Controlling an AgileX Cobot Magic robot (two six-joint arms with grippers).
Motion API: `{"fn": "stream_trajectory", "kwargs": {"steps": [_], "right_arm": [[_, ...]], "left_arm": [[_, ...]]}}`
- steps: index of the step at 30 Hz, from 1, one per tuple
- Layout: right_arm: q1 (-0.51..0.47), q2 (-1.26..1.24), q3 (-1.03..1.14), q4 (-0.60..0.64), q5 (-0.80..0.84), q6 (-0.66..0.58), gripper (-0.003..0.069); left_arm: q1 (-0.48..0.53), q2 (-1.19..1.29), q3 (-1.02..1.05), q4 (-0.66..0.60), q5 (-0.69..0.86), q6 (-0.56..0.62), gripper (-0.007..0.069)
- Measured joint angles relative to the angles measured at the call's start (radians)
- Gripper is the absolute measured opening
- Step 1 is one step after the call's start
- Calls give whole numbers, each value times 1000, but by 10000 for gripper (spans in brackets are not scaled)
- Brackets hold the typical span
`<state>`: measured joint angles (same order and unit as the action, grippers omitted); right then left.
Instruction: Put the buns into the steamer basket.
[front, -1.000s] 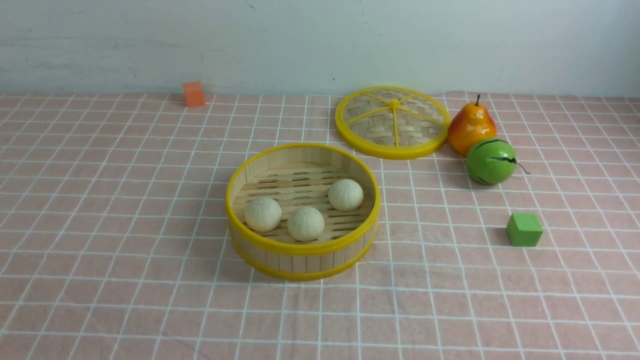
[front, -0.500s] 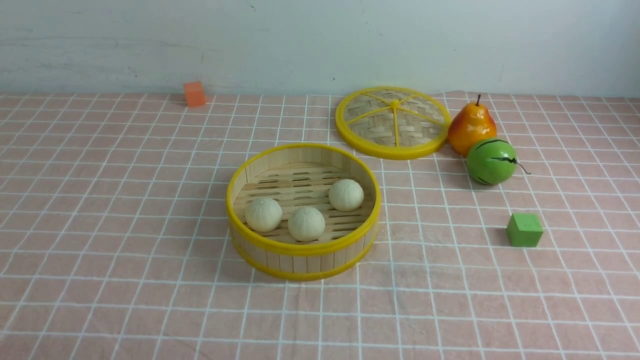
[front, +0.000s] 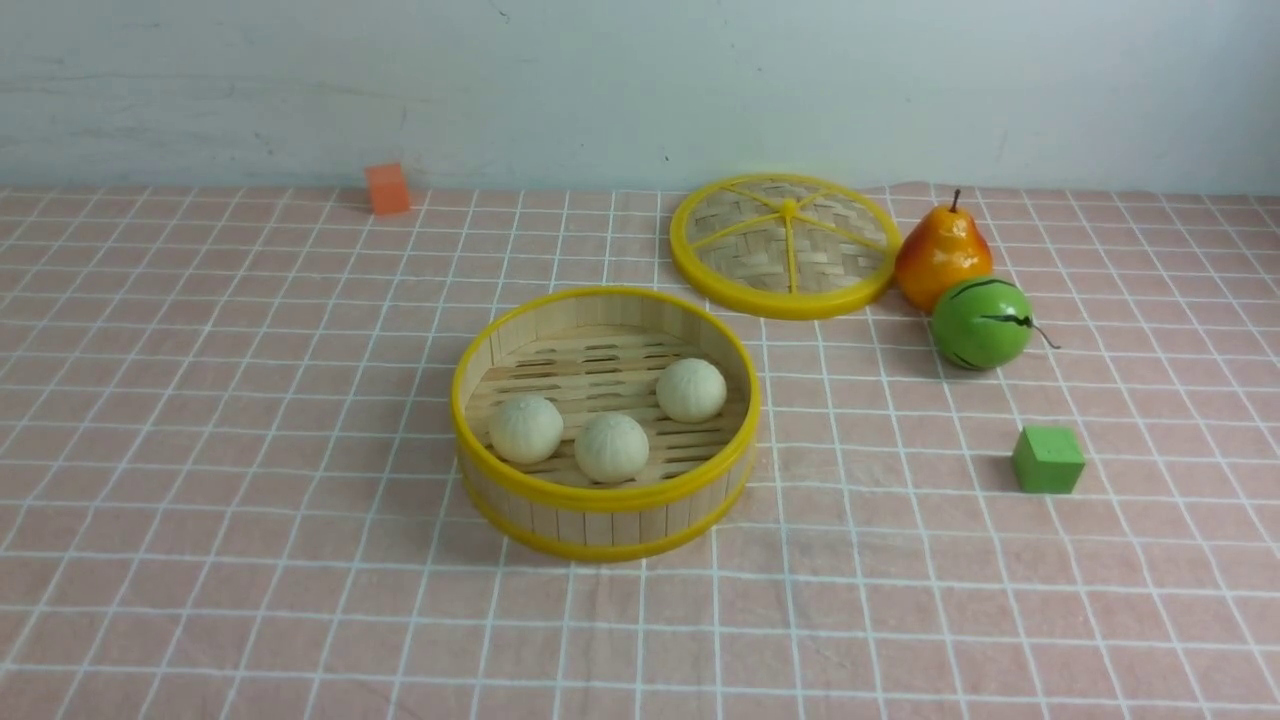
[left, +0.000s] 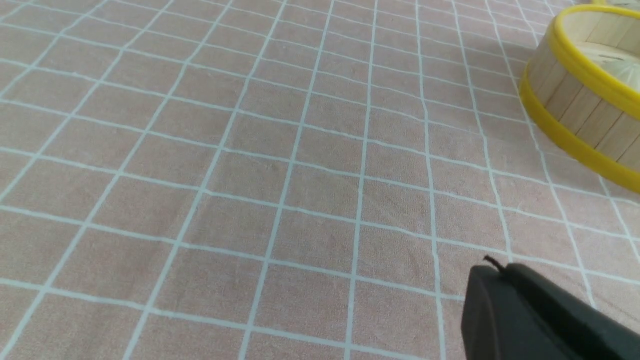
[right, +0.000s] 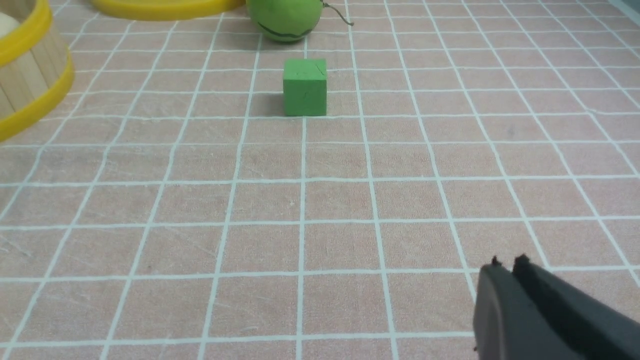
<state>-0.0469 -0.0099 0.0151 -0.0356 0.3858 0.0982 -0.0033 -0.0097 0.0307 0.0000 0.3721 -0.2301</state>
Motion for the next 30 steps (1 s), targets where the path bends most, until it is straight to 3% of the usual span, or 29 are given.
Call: {"fn": "stream_trajectory", "kwargs": {"steps": [30], "right_arm": [[0, 0, 0, 0, 0, 0, 81]], "left_arm": [[0, 0, 0, 0, 0, 0, -13]]}}
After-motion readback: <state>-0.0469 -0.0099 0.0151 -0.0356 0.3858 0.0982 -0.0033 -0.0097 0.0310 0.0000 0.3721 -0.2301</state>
